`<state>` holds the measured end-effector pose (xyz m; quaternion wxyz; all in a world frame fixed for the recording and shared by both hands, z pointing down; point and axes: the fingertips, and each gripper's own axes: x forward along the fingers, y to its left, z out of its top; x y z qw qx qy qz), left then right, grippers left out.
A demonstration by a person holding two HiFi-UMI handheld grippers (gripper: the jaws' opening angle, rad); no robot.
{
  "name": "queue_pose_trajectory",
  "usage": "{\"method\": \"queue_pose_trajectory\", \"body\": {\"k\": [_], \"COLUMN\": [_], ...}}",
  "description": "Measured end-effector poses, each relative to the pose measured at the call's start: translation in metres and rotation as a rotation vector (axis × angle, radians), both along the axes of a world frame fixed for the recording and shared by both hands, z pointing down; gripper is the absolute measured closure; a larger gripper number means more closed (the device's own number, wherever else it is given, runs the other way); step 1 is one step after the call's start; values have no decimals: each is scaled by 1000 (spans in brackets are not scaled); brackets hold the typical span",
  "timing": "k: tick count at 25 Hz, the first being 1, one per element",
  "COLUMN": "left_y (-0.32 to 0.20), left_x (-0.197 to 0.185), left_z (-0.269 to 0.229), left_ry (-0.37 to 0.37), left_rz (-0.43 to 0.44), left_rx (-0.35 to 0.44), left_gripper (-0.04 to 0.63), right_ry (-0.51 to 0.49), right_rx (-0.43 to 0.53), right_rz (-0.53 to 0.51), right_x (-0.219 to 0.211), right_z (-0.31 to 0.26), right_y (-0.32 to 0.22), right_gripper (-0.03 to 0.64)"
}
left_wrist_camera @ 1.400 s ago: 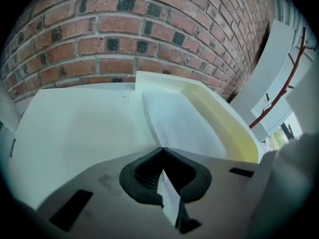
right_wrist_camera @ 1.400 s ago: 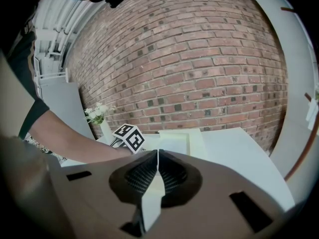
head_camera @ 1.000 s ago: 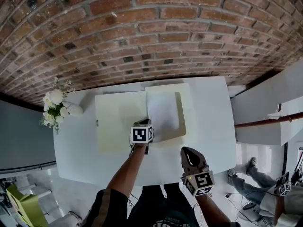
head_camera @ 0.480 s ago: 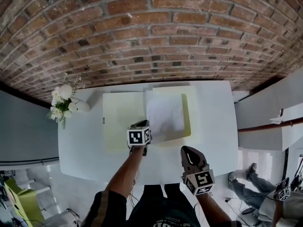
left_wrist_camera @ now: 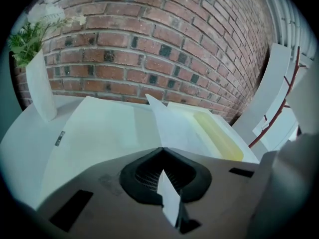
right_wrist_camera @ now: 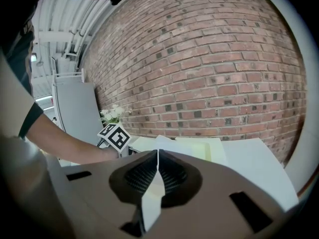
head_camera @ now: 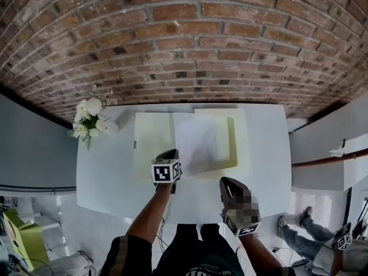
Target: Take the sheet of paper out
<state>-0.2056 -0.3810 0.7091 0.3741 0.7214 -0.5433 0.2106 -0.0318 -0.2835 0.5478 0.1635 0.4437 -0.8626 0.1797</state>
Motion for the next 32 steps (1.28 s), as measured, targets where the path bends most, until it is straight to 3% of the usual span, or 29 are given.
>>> {"method": "queue_pose_trajectory", "body": {"k": [17,32], "left_y": [16,39], "left_x": [-40,-22], "left_z": [-75,-197], "left_ry": [-36,-26], "left_rz": [-18,-6], "left_rx": [156,396], "left_gripper": [586,586], "right_ry": [-18,-41], "right_rx": [65,160], "right_rz": [-35,-49], "right_x": [-8,2], "right_z": [-26,-63], "right_y": [5,10], "right_gripper": [546,546]}}
